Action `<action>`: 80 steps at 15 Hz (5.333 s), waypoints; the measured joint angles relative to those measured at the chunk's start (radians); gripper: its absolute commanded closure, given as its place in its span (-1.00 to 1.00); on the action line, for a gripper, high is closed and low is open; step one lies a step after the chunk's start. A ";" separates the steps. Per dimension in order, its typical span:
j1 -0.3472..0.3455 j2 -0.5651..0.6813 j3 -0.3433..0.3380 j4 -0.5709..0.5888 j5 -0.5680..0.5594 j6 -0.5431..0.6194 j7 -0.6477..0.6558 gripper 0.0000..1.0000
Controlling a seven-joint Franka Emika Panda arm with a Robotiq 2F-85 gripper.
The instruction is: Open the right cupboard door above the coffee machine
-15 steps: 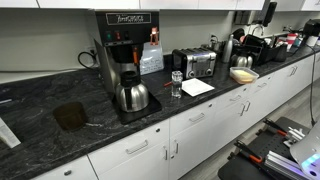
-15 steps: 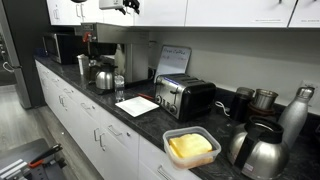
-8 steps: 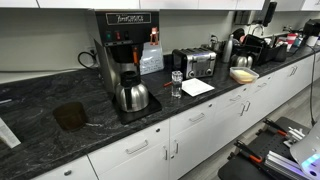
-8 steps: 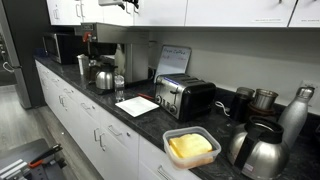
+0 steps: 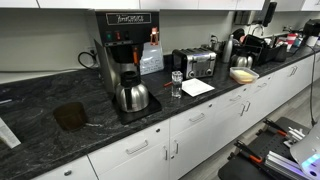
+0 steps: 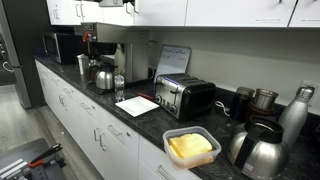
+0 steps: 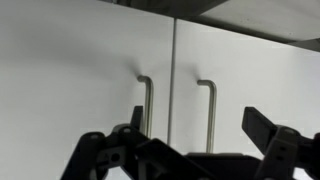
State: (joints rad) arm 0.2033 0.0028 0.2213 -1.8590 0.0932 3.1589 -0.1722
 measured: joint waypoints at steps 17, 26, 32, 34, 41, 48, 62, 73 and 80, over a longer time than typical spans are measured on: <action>-0.004 0.041 0.019 0.092 0.138 -0.002 -0.234 -1.00; -0.004 0.041 0.019 0.092 0.138 -0.002 -0.234 -1.00; -0.003 0.049 0.022 0.091 0.138 0.005 -0.234 -1.00; -0.004 0.054 0.022 0.091 0.138 0.007 -0.234 -1.00; -0.009 0.085 0.021 0.095 0.146 0.050 -0.234 -1.00; -0.023 0.126 0.050 0.116 0.168 0.125 -0.231 0.24; -0.129 0.131 0.137 0.104 0.165 0.179 -0.147 0.95; -0.209 0.058 0.212 0.063 0.173 0.075 -0.147 0.95; -0.203 -0.061 0.219 -0.034 0.286 0.018 -0.206 0.95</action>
State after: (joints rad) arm 0.0000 -0.0584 0.4400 -1.8932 0.3788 3.1767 -0.3786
